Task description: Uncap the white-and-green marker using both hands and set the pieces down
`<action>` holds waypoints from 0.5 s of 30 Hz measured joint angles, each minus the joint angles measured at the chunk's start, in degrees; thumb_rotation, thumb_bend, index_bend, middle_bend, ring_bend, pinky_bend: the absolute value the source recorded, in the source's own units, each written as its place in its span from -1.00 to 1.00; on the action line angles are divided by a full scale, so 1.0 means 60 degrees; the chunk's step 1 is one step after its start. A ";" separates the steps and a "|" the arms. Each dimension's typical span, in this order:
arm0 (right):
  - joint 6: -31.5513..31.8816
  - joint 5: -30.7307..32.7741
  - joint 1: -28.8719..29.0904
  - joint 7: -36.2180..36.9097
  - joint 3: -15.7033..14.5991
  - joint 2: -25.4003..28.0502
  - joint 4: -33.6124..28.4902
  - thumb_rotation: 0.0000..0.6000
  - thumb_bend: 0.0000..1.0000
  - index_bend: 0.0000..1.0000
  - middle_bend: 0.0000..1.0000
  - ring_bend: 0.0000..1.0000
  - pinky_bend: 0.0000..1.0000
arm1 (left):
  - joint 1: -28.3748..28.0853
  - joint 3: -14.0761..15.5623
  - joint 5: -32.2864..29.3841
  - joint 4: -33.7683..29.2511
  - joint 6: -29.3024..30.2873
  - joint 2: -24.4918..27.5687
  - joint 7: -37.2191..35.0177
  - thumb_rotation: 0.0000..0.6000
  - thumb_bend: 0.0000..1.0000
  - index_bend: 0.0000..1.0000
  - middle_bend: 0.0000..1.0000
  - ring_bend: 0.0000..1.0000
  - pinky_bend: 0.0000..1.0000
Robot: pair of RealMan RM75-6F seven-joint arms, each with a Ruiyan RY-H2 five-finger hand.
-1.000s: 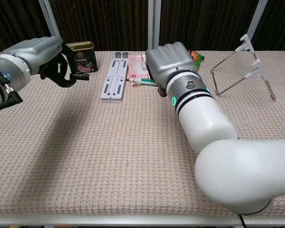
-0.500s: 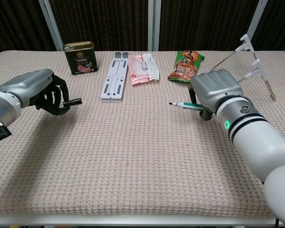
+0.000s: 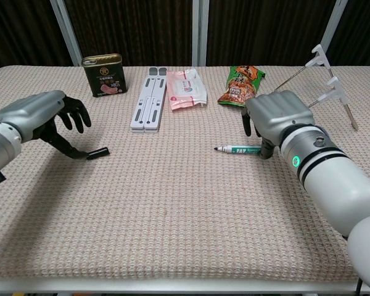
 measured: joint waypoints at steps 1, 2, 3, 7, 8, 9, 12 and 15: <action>0.0049 -0.0033 -0.0030 0.0031 0.0008 0.0050 -0.0083 1.00 -0.83 -0.20 -0.07 -0.03 0.45 | 0.0058 -0.0023 0.0045 -0.0111 0.0102 0.0077 -0.0007 1.00 -0.86 -0.21 -0.20 -0.31 -0.01; 0.0101 -0.0063 -0.0063 0.0061 0.0016 0.0103 -0.0178 1.00 -0.84 -0.21 -0.08 -0.04 0.45 | 0.0104 -0.0035 0.0084 -0.0192 0.0198 0.0134 -0.0006 1.00 -0.87 -0.22 -0.22 -0.32 -0.02; 0.0184 -0.0108 -0.0115 0.0100 0.0022 0.0182 -0.0330 1.00 -0.84 -0.21 -0.09 -0.05 0.45 | 0.0156 -0.0041 0.0136 -0.0279 0.0311 0.0196 -0.0003 1.00 -0.87 -0.23 -0.26 -0.32 -0.02; 0.0649 -0.0430 -0.0371 0.0280 -0.0019 0.0576 -0.1120 1.00 -0.84 -0.23 -0.10 -0.07 0.43 | 0.0489 0.0034 0.0538 -0.0877 0.0957 0.0590 0.0011 1.00 -0.89 -0.30 -0.42 -0.35 -0.06; 0.0815 -0.0565 -0.0458 0.0341 -0.0050 0.0706 -0.1368 1.00 -0.84 -0.23 -0.10 -0.09 0.41 | 0.0573 0.0066 0.0642 -0.1021 0.1147 0.0675 0.0044 1.00 -0.89 -0.31 -0.42 -0.37 -0.08; 0.1071 -0.0780 -0.0594 0.0426 -0.0109 0.0902 -0.1736 1.00 -0.84 -0.23 -0.10 -0.10 0.39 | 0.0665 0.0108 0.0759 -0.1169 0.1361 0.0762 0.0093 1.00 -0.89 -0.31 -0.42 -0.38 -0.10; 0.1938 -0.1543 -0.1079 0.0659 -0.0406 0.1543 -0.2820 1.00 -0.85 -0.27 -0.12 -0.22 0.15 | 0.1041 0.0293 0.1195 -0.1676 0.2237 0.1028 0.0327 1.00 -0.90 -0.31 -0.42 -0.44 -0.15; 0.3030 -0.2521 -0.1803 0.0870 -0.1004 0.2360 -0.3915 1.00 -0.85 -0.43 -0.28 -0.55 -0.40 | 0.1574 0.0533 0.1657 -0.2169 0.3278 0.1219 0.0484 1.00 -0.90 -0.32 -0.42 -0.53 -0.22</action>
